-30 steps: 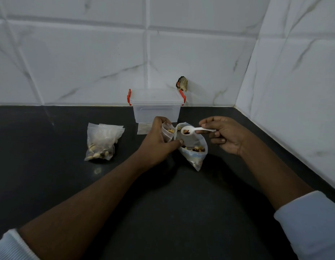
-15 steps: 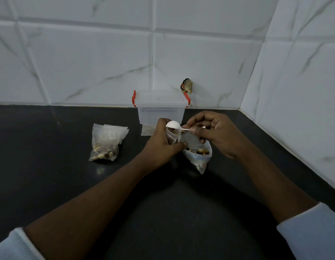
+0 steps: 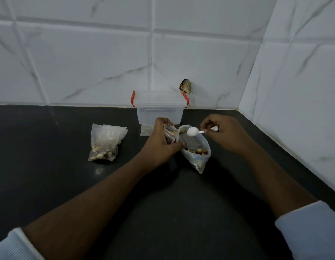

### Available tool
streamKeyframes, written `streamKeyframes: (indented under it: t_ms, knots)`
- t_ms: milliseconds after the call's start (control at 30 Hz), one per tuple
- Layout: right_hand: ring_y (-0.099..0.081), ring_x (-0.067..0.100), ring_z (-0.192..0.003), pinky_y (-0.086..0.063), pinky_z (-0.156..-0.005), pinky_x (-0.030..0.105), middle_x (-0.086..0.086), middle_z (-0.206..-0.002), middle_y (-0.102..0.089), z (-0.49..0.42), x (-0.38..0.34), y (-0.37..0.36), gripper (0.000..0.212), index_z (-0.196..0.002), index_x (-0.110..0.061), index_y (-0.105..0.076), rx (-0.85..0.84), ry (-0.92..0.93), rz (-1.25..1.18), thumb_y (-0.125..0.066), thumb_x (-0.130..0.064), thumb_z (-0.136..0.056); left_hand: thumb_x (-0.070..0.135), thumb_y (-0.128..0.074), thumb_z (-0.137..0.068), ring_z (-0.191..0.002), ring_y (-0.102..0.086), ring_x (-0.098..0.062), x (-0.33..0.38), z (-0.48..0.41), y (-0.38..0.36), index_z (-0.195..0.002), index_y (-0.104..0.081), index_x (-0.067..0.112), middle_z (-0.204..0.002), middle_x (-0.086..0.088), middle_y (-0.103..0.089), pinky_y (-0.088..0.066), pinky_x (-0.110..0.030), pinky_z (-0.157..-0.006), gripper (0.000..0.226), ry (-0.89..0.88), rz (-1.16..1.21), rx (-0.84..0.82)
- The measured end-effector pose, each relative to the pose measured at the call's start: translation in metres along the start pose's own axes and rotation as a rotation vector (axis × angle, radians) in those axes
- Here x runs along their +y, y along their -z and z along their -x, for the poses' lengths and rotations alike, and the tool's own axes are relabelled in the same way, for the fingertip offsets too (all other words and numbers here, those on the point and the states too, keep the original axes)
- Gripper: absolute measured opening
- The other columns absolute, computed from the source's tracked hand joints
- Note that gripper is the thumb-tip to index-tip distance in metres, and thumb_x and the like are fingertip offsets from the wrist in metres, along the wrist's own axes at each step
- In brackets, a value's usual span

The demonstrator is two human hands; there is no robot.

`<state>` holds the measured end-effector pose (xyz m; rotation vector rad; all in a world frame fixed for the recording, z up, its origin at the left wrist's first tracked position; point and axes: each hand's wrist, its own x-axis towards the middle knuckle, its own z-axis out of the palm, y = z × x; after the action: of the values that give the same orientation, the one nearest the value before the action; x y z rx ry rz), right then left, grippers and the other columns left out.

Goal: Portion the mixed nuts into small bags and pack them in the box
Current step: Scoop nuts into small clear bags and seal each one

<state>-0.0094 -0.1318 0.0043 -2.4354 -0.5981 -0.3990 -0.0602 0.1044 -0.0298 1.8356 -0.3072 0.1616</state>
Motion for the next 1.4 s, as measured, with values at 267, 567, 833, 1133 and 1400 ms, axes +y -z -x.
streamKeyframes:
  t_ms: [267, 567, 833, 1133, 1400]
  knots:
    - [-0.065, -0.005, -0.094, -0.046, -0.074, 0.011, -0.018, -0.100, -0.072, 0.002, -0.010, -0.011, 0.019, -0.098, -0.031, -0.073, -0.211, 0.050, -0.007, -0.070, -0.014, -0.092, 0.010, -0.072, -0.089, -0.110, -0.065, -0.025, -0.002, -0.002, 0.001, -0.128, -0.034, 0.036, -0.126, -0.001, -0.055, -0.060, -0.045, -0.091, 0.060, 0.058, -0.020, -0.025]
    - [-0.066, -0.002, -0.089, -0.047, -0.073, 0.018, -0.015, -0.097, -0.071, 0.002, -0.006, -0.004, 0.018, -0.095, -0.032, -0.071, -0.178, 0.016, 0.053, -0.067, -0.014, -0.093, 0.010, -0.073, -0.091, -0.102, -0.067, -0.018, -0.001, -0.002, 0.001, -0.130, -0.035, 0.034, -0.124, 0.001, -0.055, -0.064, -0.033, -0.079, 0.060, 0.068, -0.039, -0.025]
    - [-0.070, 0.001, -0.083, -0.055, -0.076, 0.026, -0.014, -0.087, -0.076, 0.002, -0.012, 0.007, 0.014, -0.089, -0.026, -0.075, -0.189, -0.062, -0.105, -0.072, -0.012, -0.087, 0.010, -0.072, -0.091, -0.095, -0.071, -0.020, 0.000, -0.001, 0.001, -0.134, -0.031, 0.033, -0.122, 0.001, -0.055, -0.064, -0.033, -0.073, 0.064, 0.098, -0.048, -0.022]
    - [-0.038, 0.006, -0.046, -0.029, -0.039, 0.020, 0.009, -0.077, -0.070, 0.003, -0.004, -0.009, 0.008, -0.099, -0.003, -0.073, -0.208, -0.456, -0.642, -0.066, -0.004, -0.095, 0.013, -0.072, -0.091, -0.108, -0.064, -0.020, -0.001, -0.002, 0.000, -0.135, -0.029, 0.036, -0.125, 0.003, -0.054, -0.061, -0.040, -0.089, 0.065, 0.104, -0.079, -0.019]
    - [-0.039, 0.003, -0.046, -0.031, -0.037, 0.015, 0.022, -0.092, -0.074, -0.002, 0.004, -0.009, 0.008, -0.097, 0.000, -0.069, -0.205, -0.633, -0.968, -0.062, 0.004, -0.095, 0.015, -0.072, -0.092, -0.104, -0.066, -0.022, 0.001, -0.002, 0.000, -0.134, -0.029, 0.036, -0.120, 0.007, -0.054, -0.063, -0.037, -0.082, 0.064, 0.103, -0.068, -0.014]
